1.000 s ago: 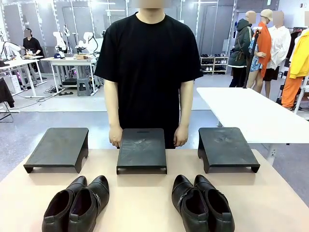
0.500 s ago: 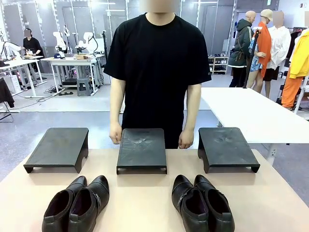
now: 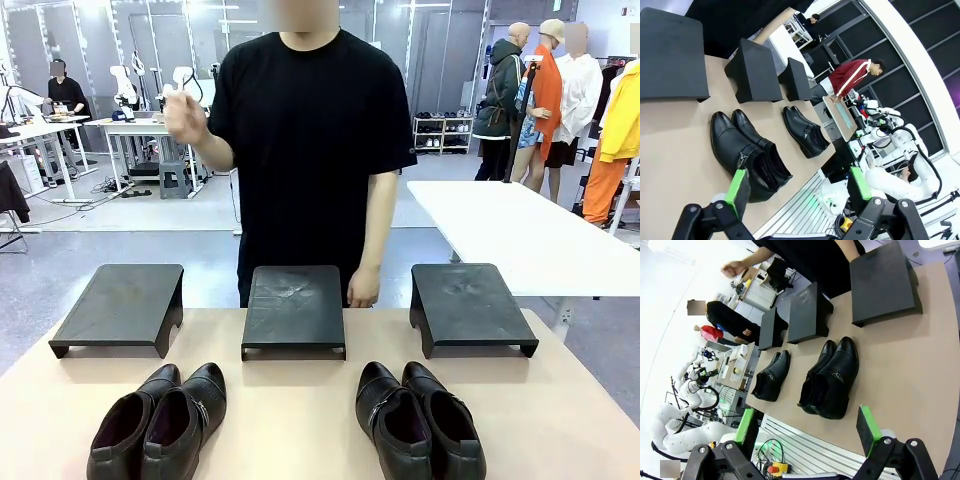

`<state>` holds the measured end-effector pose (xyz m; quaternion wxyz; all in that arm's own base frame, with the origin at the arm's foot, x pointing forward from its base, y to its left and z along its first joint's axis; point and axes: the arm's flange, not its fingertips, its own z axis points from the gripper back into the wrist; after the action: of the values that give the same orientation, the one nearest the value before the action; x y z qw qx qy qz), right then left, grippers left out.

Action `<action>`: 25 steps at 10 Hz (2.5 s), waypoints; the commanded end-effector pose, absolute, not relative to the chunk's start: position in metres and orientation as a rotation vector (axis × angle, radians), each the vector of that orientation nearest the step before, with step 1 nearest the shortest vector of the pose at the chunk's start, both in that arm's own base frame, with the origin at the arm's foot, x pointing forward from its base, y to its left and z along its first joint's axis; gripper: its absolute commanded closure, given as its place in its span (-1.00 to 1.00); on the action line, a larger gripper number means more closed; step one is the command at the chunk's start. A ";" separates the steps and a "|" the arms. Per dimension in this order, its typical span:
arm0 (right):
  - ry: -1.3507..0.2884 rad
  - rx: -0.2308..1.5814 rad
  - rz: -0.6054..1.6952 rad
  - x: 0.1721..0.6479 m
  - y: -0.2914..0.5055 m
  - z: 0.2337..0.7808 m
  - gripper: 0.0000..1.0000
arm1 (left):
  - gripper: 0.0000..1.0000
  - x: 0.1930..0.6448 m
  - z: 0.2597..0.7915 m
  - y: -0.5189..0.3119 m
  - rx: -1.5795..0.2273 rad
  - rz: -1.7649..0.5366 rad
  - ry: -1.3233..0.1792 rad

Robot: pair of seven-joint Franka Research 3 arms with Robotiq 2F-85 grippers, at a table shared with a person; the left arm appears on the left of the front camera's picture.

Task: Place the shoes on the stand as instructed by the person.
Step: Pick up one pair of Shoes and place it on the Shoes Stand indicated by the person.

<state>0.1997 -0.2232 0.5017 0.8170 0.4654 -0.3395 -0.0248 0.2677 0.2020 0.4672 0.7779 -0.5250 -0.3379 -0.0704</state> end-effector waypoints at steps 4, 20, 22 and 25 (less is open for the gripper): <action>-0.740 0.992 -0.031 0.199 -0.225 0.503 -1.00 | -1.00 0.269 0.467 0.203 -1.146 -0.175 -0.747; -0.740 0.992 -0.031 0.199 -0.225 0.503 -1.00 | -1.00 0.311 0.558 -0.055 -0.659 -0.450 -0.143; -0.740 0.992 -0.031 0.199 -0.225 0.503 -1.00 | -1.00 0.314 0.548 -0.108 -0.459 -0.419 -0.031; -0.740 0.992 -0.031 0.199 -0.225 0.503 -1.00 | -1.00 0.321 0.504 -0.145 -0.202 -0.362 0.050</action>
<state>0.1997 -0.2239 0.5024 0.8175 0.4654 -0.3385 -0.0232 0.3132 -0.1405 0.5119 0.9721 -0.1350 0.0075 -0.1919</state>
